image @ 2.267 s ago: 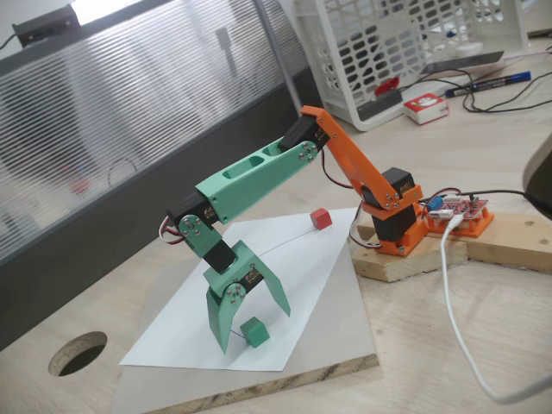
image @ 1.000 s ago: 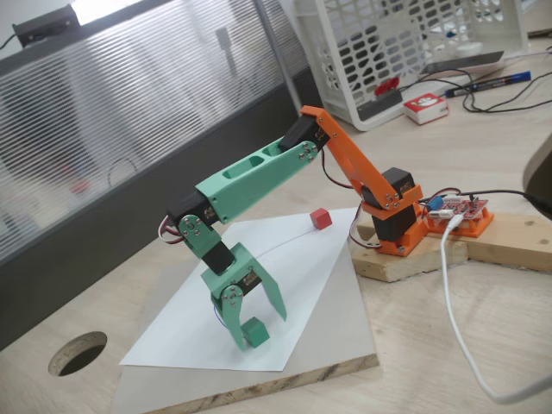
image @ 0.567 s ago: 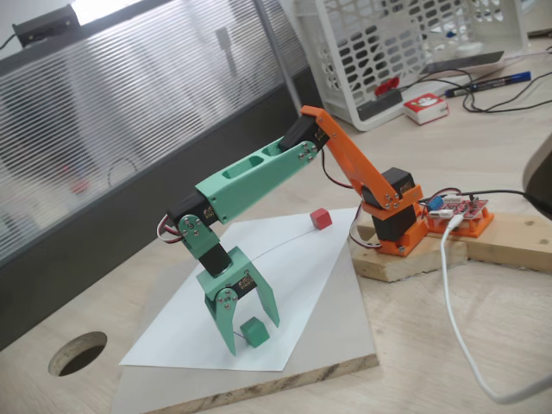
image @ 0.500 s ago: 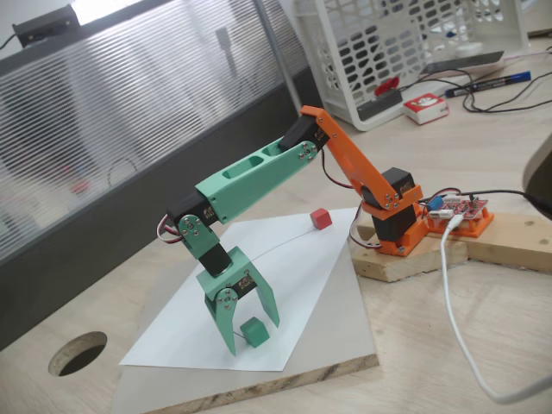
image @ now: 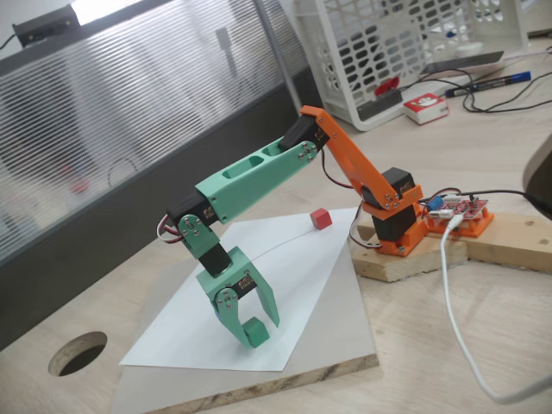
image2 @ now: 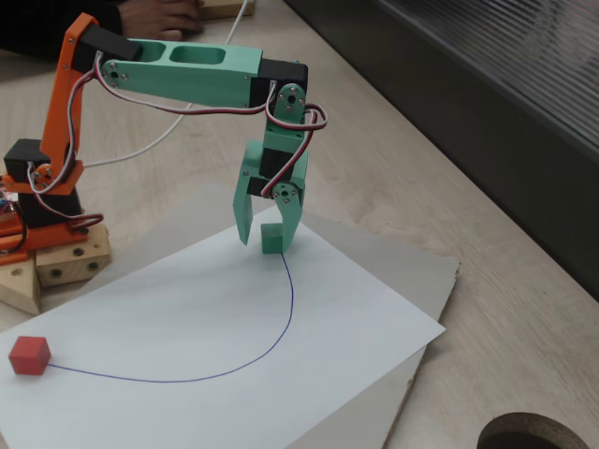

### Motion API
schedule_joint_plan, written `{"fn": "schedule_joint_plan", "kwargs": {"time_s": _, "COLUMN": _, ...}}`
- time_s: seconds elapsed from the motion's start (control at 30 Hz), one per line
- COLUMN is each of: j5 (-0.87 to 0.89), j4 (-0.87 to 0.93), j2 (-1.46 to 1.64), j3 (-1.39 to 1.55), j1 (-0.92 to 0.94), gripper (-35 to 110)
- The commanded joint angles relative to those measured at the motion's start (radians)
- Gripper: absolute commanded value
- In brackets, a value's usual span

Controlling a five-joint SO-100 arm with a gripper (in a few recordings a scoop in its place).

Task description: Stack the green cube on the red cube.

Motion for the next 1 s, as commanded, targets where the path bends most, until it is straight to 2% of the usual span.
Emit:
{"fn": "schedule_joint_plan", "kwargs": {"time_s": 0.0, "j5": 0.000, "j4": -0.014, "j2": 0.026, "j3": -0.025, "j1": 0.031, "gripper": 34}}
{"fn": "schedule_joint_plan", "kwargs": {"time_s": 0.13, "j5": -0.003, "j4": -0.087, "j2": 0.026, "j3": -0.032, "j1": 0.040, "gripper": 34}}
{"fn": "schedule_joint_plan", "kwargs": {"time_s": 0.8, "j5": -0.003, "j4": -0.091, "j2": 0.011, "j3": -0.023, "j1": 0.040, "gripper": 34}}
{"fn": "schedule_joint_plan", "kwargs": {"time_s": 0.97, "j5": -0.003, "j4": -0.097, "j2": 0.011, "j3": -0.032, "j1": 0.040, "gripper": 25}}
